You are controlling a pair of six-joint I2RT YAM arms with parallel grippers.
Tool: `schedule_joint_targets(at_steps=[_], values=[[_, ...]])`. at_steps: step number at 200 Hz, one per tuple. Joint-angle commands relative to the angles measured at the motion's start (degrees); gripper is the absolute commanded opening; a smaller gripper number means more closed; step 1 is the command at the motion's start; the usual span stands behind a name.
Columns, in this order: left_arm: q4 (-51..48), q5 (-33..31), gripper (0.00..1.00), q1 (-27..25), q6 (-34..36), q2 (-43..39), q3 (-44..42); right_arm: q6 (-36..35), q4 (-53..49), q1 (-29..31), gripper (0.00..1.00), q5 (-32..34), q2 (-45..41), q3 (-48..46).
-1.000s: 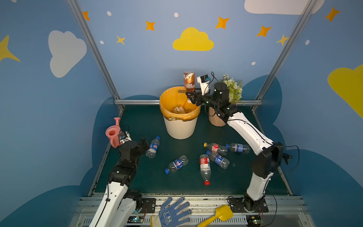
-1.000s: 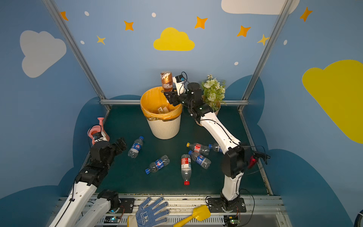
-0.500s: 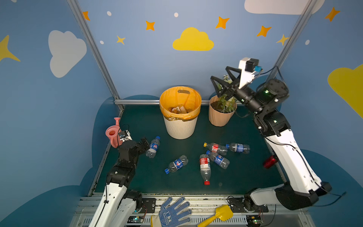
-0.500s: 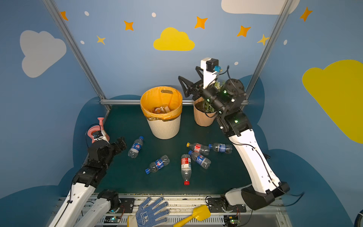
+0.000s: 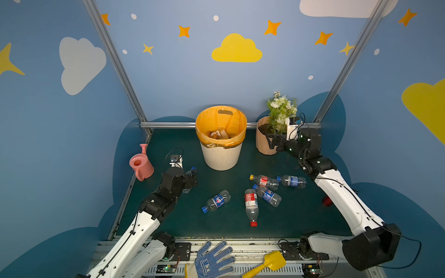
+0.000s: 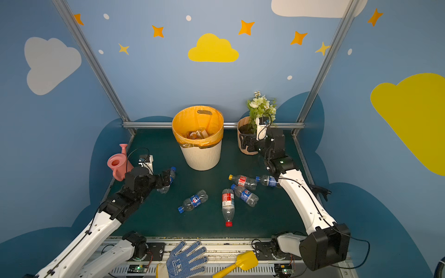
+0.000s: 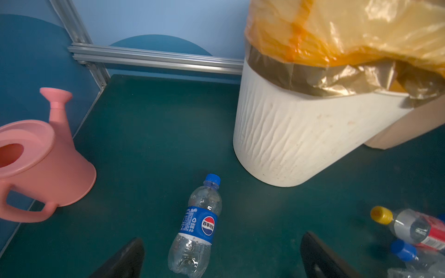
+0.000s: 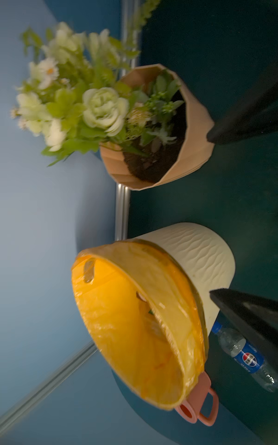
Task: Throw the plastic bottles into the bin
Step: 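Withdraw the open right gripper from above the bin, then lower the left gripper onto the crushed Pepsi bottle while the right moves to the bottles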
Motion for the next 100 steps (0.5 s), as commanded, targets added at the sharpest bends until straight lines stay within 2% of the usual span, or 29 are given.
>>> schedule_joint_targets(at_steps=[1,31,61,100], values=[[-1.1,-0.2,1.00,-1.7,4.2,1.7,1.7,4.7,-1.1,-2.3,0.93,1.8,-3.8,-4.3],[-3.6,2.7,1.00,-4.1,7.4,5.7,3.6,9.1,-2.8,-6.1,0.93,1.8,-5.0,-11.4],[-7.5,3.0,1.00,-7.5,10.7,10.5,6.1,12.4,-3.5,-8.8,0.93,2.4,-6.6,-16.4],[-14.4,4.3,1.00,-12.5,14.4,18.8,10.1,15.0,-3.9,-11.6,0.93,2.6,-8.4,-19.4]])
